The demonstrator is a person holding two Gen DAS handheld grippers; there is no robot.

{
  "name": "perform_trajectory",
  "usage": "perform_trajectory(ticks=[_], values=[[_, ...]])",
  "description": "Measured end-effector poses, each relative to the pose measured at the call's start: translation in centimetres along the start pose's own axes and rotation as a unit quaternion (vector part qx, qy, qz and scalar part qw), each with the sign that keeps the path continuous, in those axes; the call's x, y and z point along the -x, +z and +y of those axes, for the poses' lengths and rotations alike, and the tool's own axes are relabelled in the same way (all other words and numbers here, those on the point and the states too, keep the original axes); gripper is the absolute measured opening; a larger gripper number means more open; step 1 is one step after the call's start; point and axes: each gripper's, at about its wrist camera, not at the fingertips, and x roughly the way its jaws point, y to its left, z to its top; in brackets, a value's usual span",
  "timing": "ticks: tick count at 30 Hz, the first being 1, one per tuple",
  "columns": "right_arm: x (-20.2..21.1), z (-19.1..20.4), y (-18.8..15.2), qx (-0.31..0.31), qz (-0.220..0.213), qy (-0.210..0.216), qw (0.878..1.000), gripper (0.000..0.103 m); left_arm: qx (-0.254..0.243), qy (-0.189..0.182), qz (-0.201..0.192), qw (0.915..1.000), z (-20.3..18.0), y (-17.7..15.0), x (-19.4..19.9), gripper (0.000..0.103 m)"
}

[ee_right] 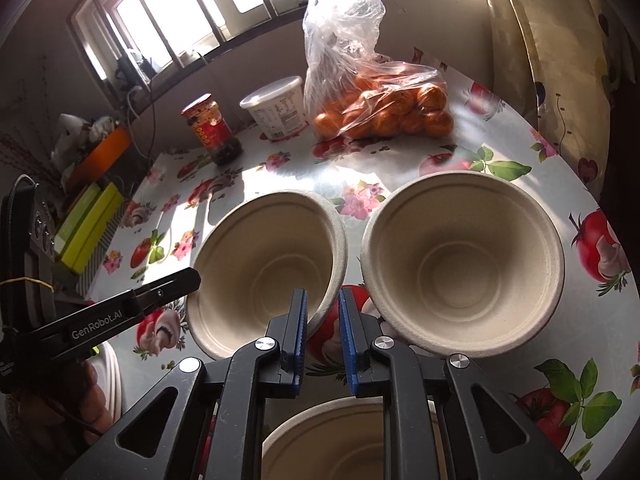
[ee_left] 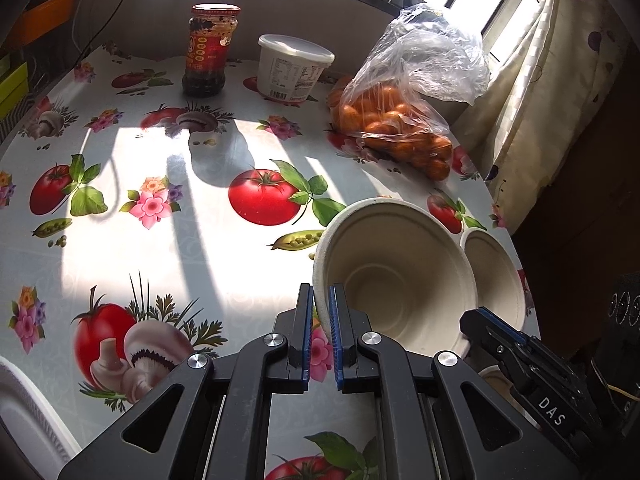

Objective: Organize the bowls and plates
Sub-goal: 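Lift and carry the held bowls with both tools toward another beige bowl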

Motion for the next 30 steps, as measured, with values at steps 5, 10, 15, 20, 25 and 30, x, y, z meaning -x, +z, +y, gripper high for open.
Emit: perform_trajectory(ticks=[5,10,15,20,25,30], values=[[0.7,0.3,-0.2,0.001,-0.006,0.003,1.0,0.016,-0.003,-0.002,-0.008,1.0,-0.1,-0.2,0.9,0.008],[1.5,0.6,-0.4,0.003,-0.011,0.004,1.0,0.016,-0.005,-0.003,-0.012,0.9999,-0.3,-0.6,1.6,0.008],[2.3,1.0,-0.8,0.005,-0.017,0.005,1.0,0.016,-0.007,-0.004,-0.018,0.9998,-0.4,-1.0,2.5,0.008],[3.4,1.2,-1.2,0.005,-0.023,0.007,1.0,0.016,-0.013,-0.004,-0.021,0.9997,-0.7,-1.6,3.3,0.009],[4.7,1.4,-1.7,0.005,-0.032,0.008,0.999,0.016,-0.024,-0.004,-0.025,0.9994,-1.4,-2.2,4.3,0.009],[5.9,1.5,-2.2,0.005,-0.038,0.006,0.999,0.016,-0.03,-0.008,-0.023,0.9993,-1.7,-2.9,4.9,0.009]])
